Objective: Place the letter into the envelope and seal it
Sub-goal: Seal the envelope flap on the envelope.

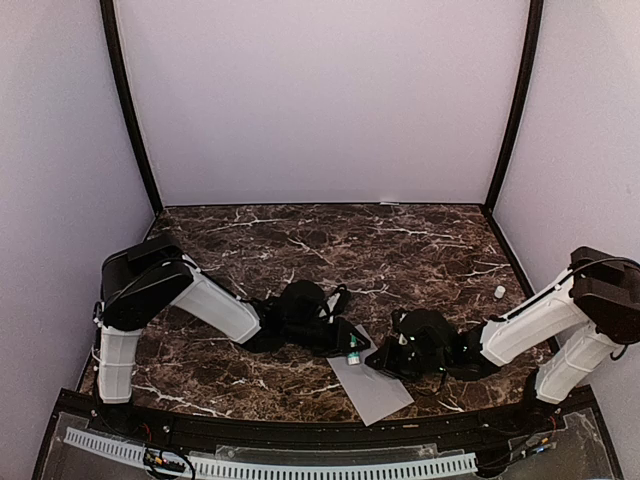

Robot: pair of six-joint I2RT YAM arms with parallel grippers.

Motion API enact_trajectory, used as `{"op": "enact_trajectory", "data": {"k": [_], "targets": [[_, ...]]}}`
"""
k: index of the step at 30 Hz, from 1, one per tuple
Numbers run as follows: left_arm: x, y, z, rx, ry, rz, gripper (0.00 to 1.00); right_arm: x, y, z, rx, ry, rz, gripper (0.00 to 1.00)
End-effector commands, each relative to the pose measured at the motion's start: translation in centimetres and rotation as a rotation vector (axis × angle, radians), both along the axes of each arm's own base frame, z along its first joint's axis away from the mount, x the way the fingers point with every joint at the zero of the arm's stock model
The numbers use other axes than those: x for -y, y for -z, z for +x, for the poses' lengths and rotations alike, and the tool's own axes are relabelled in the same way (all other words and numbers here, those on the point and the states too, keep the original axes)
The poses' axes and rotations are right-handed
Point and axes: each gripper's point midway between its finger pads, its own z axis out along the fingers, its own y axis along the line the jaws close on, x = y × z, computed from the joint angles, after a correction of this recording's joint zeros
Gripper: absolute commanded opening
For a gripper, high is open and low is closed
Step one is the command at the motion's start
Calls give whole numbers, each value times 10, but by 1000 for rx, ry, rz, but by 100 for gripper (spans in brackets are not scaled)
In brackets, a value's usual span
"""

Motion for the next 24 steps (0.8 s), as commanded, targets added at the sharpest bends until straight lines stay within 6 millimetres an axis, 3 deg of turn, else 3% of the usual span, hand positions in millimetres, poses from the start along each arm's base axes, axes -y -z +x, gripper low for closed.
{"op": "enact_trajectory", "data": {"k": [1,9,13,19,24], "targets": [[-15,13,-9,-30,0,76,0,8,10,14,21,21,-68,0],[-15,12,-9,-29,1,74,0,-7,9,22,27,-11,-61,0],[-15,11,-9,-28,-2,74,0,-4,12,18,12,-14,-69,0],[-15,10,-7,-24,-13,74,0,3,15,1,-16,-25,-73,0],[-15,10,-7,-25,-13,75,0,4,21,-25,-54,-63,-87,0]]}}
